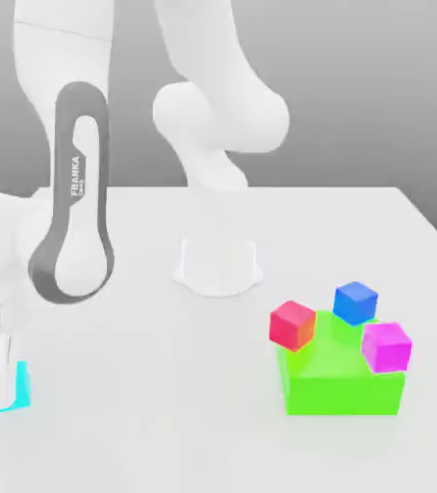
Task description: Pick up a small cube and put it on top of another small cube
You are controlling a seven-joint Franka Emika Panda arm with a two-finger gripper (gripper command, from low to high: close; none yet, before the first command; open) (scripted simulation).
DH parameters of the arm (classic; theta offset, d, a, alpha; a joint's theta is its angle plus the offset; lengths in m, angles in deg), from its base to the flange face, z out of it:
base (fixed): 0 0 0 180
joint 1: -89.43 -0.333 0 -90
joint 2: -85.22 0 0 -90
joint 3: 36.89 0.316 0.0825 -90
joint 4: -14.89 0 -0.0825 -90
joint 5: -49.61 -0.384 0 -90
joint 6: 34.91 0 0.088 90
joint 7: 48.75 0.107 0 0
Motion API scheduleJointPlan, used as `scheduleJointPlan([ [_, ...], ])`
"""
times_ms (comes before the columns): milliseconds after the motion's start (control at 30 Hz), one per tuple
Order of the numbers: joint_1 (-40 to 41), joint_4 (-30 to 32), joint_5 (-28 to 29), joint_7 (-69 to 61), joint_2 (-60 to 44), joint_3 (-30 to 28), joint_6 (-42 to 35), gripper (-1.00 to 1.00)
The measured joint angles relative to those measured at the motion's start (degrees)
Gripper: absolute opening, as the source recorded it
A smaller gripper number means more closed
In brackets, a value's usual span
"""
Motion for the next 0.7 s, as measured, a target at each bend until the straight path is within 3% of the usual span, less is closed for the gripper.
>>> scheduleJointPlan([
  [167,-3.59,2.53,6.49,3.97,9.87,-3.53,-7.13,-1.0],
  [700,-31.23,18.82,8.78,-22.61,43.16,13.38,-23.7,-1.0],
])
